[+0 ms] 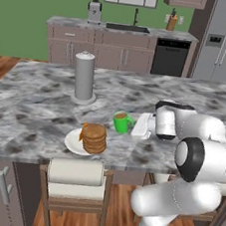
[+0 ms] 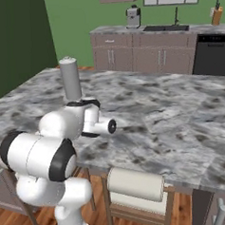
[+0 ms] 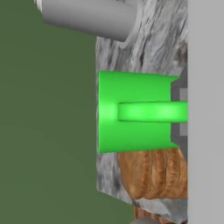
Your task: Pick up the brewed coffee from the coffee machine and place it next to the breakfast plate on the dining counter.
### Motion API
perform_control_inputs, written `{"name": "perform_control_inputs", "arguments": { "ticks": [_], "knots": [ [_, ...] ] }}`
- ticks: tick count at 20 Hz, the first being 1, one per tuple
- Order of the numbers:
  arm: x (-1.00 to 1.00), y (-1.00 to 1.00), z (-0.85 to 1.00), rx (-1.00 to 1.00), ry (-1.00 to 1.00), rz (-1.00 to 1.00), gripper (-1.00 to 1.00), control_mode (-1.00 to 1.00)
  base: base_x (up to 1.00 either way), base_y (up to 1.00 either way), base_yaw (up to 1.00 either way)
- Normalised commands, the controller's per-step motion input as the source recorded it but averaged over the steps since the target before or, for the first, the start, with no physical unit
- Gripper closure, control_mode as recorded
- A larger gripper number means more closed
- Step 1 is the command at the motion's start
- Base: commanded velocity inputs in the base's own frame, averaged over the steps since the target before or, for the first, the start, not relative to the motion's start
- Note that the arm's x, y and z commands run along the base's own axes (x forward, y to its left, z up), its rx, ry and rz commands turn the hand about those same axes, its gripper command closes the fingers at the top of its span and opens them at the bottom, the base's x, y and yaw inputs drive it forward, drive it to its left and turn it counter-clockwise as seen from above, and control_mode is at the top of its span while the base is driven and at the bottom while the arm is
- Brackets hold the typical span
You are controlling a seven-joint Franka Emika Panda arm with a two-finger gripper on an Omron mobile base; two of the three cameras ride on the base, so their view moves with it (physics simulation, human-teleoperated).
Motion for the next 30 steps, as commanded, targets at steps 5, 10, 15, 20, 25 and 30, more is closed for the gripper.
{"name": "perform_control_inputs", "arguments": {
  "ticks": [5, 10, 15, 20, 25, 30],
  "knots": [
    [0.27, 0.05, -0.25, 0.00, 0.00, 0.02, 1.00, -1.00, 0.00, 0.00, 0.00],
    [0.33, 0.00, -0.38, 0.00, 0.00, 0.04, 1.00, -1.00, 0.00, 0.00, 0.00],
    [0.42, 0.00, -0.41, 0.00, 0.00, 0.04, 1.00, -1.00, 0.00, 0.00, 0.00],
    [0.44, 0.00, -0.42, 0.00, 0.00, 0.05, 1.00, -1.00, 0.00, 0.00, 0.00],
    [0.46, 0.00, -0.43, 0.00, 0.00, 0.05, 1.00, -1.00, 0.00, 0.00, 0.00],
    [0.42, 0.00, -0.39, 0.00, 0.00, 0.05, 1.00, -1.00, 0.00, 0.00, 0.00]
  ]
}}
